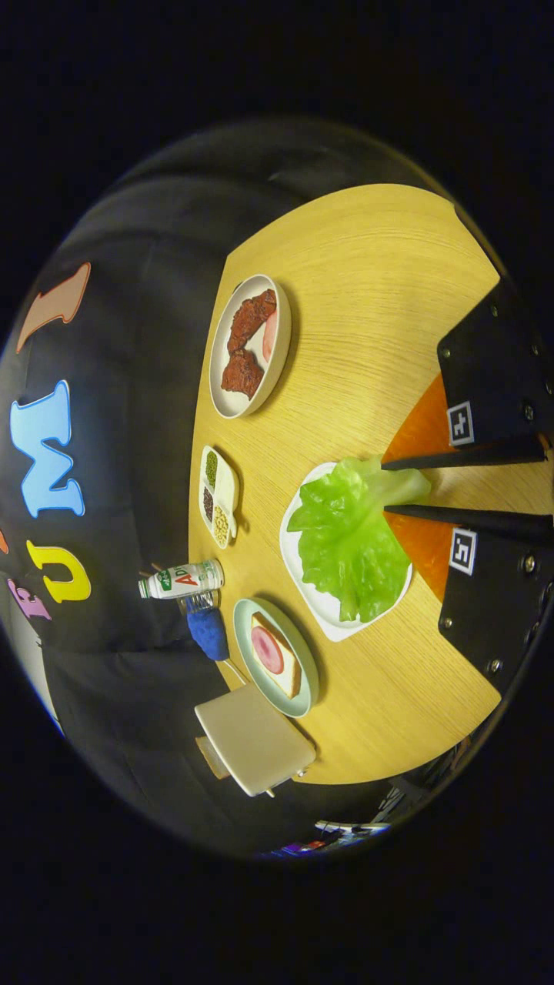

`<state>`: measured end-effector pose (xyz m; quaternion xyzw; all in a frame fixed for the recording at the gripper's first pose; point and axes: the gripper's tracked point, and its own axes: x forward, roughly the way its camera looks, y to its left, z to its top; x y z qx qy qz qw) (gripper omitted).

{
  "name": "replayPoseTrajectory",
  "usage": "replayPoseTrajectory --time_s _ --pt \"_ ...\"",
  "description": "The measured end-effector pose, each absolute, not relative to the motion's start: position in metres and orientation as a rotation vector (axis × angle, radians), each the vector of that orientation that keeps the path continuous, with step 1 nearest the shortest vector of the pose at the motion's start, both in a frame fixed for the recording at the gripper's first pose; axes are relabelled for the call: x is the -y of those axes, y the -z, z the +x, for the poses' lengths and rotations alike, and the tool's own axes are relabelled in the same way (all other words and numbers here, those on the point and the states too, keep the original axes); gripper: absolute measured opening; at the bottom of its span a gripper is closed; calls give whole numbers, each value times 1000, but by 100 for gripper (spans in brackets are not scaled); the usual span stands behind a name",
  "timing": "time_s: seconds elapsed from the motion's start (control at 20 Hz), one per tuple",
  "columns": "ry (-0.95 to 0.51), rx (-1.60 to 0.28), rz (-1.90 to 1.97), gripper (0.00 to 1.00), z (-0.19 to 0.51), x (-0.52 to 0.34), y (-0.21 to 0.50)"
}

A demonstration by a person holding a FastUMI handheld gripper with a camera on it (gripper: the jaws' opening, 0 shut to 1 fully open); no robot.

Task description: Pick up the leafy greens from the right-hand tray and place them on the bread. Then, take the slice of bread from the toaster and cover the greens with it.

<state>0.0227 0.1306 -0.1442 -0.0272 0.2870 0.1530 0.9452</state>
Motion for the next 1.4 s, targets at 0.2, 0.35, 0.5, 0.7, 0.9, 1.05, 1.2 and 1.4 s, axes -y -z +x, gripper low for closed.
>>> replayPoseTrajectory --time_s 0.2,0.35,0.5,0.7,0.9,1.05,1.2,1.4 --pt "-322 -600 -22 1 19 -137 144" --pt "-334 -547 -16 1 18 -146 123" --pt "-356 -505 -17 1 17 -161 104" --pt "-385 -457 -51 1 13 -186 81" --pt "-416 -414 -78 1 11 -211 62" --pt "-446 -388 -91 1 13 -232 51" --pt "-477 -367 -104 1 18 -254 41" --pt "-517 -349 -111 1 27 -282 36"
